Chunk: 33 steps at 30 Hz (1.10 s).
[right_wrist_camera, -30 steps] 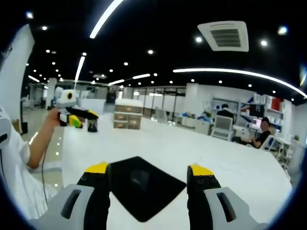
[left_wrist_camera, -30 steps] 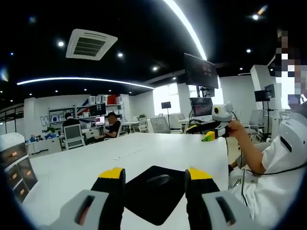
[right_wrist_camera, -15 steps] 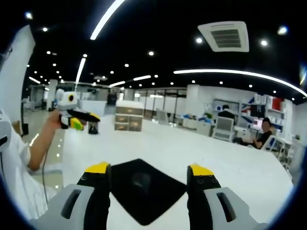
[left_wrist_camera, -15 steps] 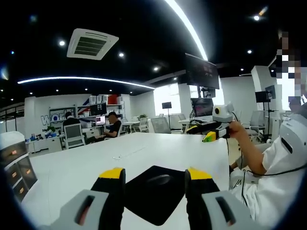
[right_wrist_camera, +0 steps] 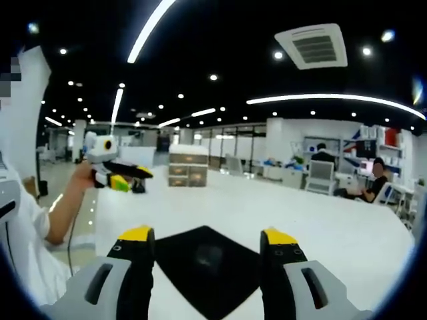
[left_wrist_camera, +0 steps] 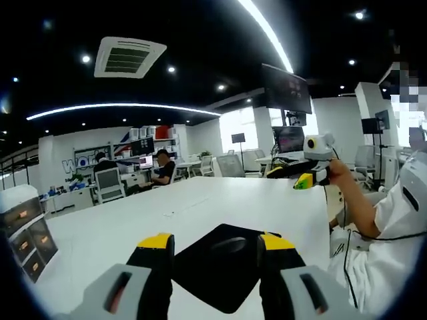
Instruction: Arrange the mouse and mouse pad neatly on the desk surface
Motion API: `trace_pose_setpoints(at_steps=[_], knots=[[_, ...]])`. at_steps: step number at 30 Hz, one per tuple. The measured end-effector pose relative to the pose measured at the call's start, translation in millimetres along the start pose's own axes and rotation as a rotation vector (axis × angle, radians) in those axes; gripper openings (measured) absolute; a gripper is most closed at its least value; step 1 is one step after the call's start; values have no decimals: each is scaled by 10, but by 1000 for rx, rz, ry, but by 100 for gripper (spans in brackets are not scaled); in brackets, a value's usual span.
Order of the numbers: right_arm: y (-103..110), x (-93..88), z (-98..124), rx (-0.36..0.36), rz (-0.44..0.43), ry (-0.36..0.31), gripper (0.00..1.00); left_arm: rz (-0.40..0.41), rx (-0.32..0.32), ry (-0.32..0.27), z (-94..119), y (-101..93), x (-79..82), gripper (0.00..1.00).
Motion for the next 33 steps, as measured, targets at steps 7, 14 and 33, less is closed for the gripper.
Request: trace_pose_setpoints(at_steps=[7,14,33], knots=[[33,-17,-74,22,-12,2,63,6,-1,27,-92,73,-40,50],[23,-76,-156,35,-13,25,66,12,11,71,-216,195,-118,50],[17,-418,-456,99,-46,134,73,26,3,183,-724,417,-457,51]])
Point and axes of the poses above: the point that each gripper's makers call its tool centre point, and the gripper's own axes: z roughly backward along the fingers, y roughly to its left, x roughly out of its top, the point moved 9 cm from there along z, roughly backward along the fingers
